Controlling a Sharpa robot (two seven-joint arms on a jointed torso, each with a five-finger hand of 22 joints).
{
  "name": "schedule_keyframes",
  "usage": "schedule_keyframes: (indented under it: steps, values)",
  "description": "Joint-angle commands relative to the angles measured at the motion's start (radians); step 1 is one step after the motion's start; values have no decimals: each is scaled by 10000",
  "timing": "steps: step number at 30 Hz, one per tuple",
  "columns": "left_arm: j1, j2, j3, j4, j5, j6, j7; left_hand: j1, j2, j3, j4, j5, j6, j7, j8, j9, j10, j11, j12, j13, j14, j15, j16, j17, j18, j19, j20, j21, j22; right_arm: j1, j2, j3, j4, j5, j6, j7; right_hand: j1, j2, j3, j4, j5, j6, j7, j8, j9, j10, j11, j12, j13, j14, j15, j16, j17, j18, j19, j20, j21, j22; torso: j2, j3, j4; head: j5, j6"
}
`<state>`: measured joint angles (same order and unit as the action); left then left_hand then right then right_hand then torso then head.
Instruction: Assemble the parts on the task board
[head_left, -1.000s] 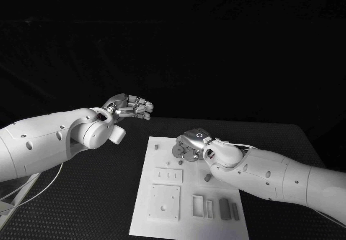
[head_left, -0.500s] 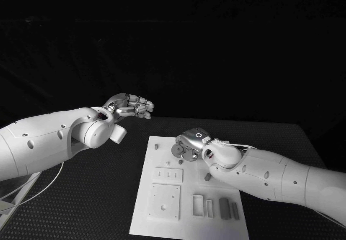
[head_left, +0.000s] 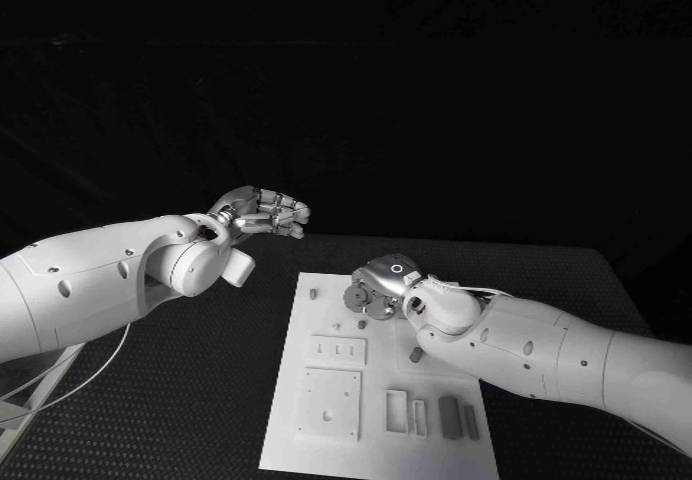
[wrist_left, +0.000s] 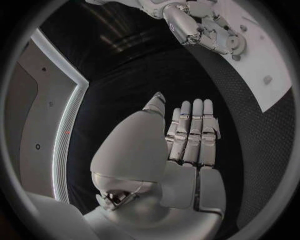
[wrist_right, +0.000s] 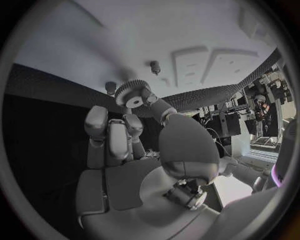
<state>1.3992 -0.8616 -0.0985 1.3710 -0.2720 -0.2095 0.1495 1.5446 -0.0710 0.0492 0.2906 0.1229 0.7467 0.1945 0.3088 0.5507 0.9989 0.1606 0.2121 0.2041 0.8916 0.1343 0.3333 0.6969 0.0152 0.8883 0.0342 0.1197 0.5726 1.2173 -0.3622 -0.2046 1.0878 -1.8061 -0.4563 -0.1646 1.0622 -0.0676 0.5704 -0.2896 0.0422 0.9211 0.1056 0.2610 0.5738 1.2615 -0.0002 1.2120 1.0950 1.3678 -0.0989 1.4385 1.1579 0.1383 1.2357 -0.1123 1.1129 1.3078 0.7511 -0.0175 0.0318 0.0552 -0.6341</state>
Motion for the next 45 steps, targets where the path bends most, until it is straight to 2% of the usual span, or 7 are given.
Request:
schedule_keyframes:
  steps: [1,7,12,17,23,39,45]
  values:
    - [9,47,5,-20,-51,101,92,-100,-30,48,-2,-28,-37,170,-34,13,-17,6,-44,17,60,25,-56,13,163,76,18,-37,-14,-47,42,1,-140,-28,-65,4,96,23,48,-1,59,336,79,63,160,56,16,-41,-18,-42,-49,20,-7,1235,54,-45,47,145,7,2,19,-24,-6]
    - [11,74,5,-22,-51,118,93,-99,-34,49,-4,-28,-37,170,-36,15,-16,6,-47,18,60,25,-60,16,163,76,18,-39,-14,-114,131,1,-199,-27,-51,25,99,24,55,-3,59,331,80,58,159,64,17,-37,-9,-43,-48,18,-12,1235,55,-45,47,144,2,-2,-18,2,-27]
    - [11,108,5,-33,-51,131,91,-99,-33,51,-4,-29,-37,170,-37,16,-15,6,-50,18,60,25,-63,19,162,76,18,-42,-14,-127,147,1,-231,12,-22,44,101,26,61,-5,59,328,81,55,159,58,18,-48,-21,-42,-47,19,-13,1235,55,-45,46,143,-1,3,9,6,-49]
    - [11,92,5,-29,-51,119,90,-98,-33,53,-3,-30,-36,170,-39,18,-13,6,-53,20,61,25,-67,23,162,76,18,-45,-14,-128,181,1,-218,33,-1,55,103,27,66,-6,59,324,82,52,159,60,19,-50,-20,-46,-47,16,-23,1235,56,-45,46,142,-3,-9,-11,18,-63]
    - [11,121,5,-33,-51,124,89,-98,-35,55,-4,-31,-36,170,-41,20,-11,6,-56,21,62,25,-72,27,162,77,18,-48,-14,-134,254,2,-292,29,10,61,103,27,71,-7,59,317,84,47,158,60,21,-54,-21,-53,-45,11,-38,1235,56,-45,45,141,4,3,4,29,-58]
    - [11,141,5,-46,-52,128,89,-95,-38,60,-5,-33,-33,170,-46,26,-6,6,-66,24,64,26,-86,39,161,79,19,-57,-13,-141,372,3,-550,147,92,91,103,31,86,-7,59,295,91,30,155,57,27,-69,-29,-54,-40,10,-47,1235,57,-44,43,139,-3,-7,-10,50,-68]
    - [11,152,5,-50,-52,132,84,-96,-38,62,-4,-33,-32,170,-48,29,-3,6,-69,26,65,26,-91,44,161,81,19,-60,-12,-141,408,3,-612,227,127,117,100,33,89,-6,59,290,94,26,155,52,29,-78,-37,-58,-38,7,-56,1235,57,-43,42,138,3,2,-5,55,-72]
